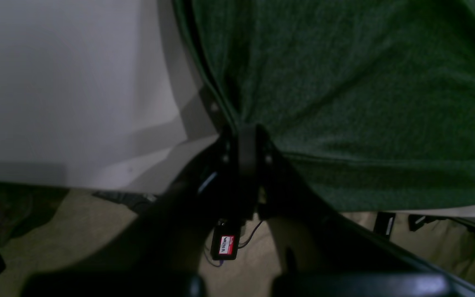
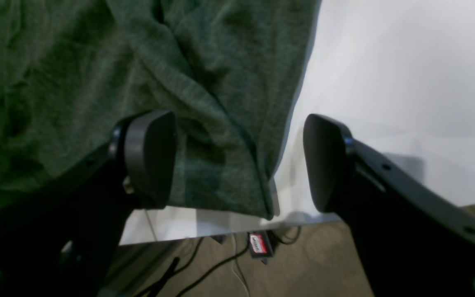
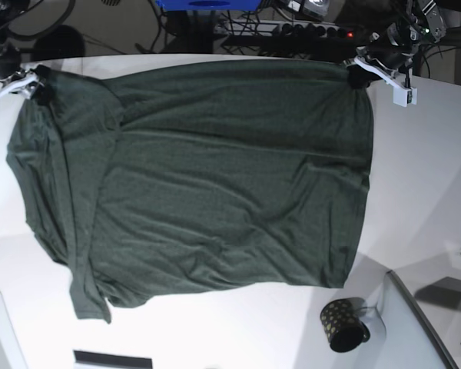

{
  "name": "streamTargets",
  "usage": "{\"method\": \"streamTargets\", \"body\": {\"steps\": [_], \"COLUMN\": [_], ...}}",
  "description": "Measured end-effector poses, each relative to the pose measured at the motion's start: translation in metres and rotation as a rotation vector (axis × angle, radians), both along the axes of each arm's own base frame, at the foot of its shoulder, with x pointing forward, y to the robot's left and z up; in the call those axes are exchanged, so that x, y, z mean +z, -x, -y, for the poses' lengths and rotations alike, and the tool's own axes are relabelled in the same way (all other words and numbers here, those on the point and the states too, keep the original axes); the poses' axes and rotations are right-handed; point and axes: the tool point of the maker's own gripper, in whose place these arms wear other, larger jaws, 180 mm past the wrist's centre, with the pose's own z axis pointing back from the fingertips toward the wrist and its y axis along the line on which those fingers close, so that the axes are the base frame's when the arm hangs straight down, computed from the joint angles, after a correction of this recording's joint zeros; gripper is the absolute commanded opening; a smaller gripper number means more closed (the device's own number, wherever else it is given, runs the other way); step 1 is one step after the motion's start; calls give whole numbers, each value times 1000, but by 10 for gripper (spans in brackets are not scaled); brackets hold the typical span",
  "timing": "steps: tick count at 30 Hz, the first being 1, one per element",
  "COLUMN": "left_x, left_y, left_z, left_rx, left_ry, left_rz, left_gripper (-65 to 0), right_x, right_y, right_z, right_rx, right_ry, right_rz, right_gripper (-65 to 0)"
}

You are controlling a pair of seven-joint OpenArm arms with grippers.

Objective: Layout the t-shirt on the table in an organized manner, then fold the t-shirt properly
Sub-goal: 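Pull both held corners apart to stretch the collar edge taut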

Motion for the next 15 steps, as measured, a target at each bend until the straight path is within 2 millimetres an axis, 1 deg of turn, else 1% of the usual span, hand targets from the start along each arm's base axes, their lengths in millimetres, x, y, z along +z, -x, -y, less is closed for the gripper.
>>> {"method": "streamTargets", "body": {"steps": [1, 3, 4, 6, 8, 9, 11, 12, 15], "left_x": [0, 0, 0, 0, 0, 0, 2, 4, 13], "left_y": [0, 0, 0, 0, 0, 0, 0, 1, 3], "left_z": [0, -1, -1, -1, -2, -3, -3, -4, -6], "left_rx": [-1, -1, -1, -2, -5, -5, -15, -24, -40], "left_ry": [-1, -1, -2, -3, -5, -6, -15, -27, -58], "left_rz": [0, -1, 0, -1, -4, -4, -8, -13, -2], "left_gripper": [-650, -650, -650, -650, -650, -650, -650, -650, -650], "right_x": [0, -1, -2, -2, -4, -4, -5, -6, -7], "right_y": [-1, -1, -1, 0, 2, 3, 5, 6, 9], "right_z": [0, 1, 0, -1, -2, -3, -3, -5, -5], "right_rx": [1, 6, 5, 7, 13, 15, 20, 21, 22], "right_ry": [0, 5, 0, -3, -9, -11, -12, -15, -15], "right_rz": [1, -6, -8, -15, -30, -36, -47, -50, -57], "right_gripper": [-231, -305, -351, -420, -455, -486, -603, -650, -636]}}
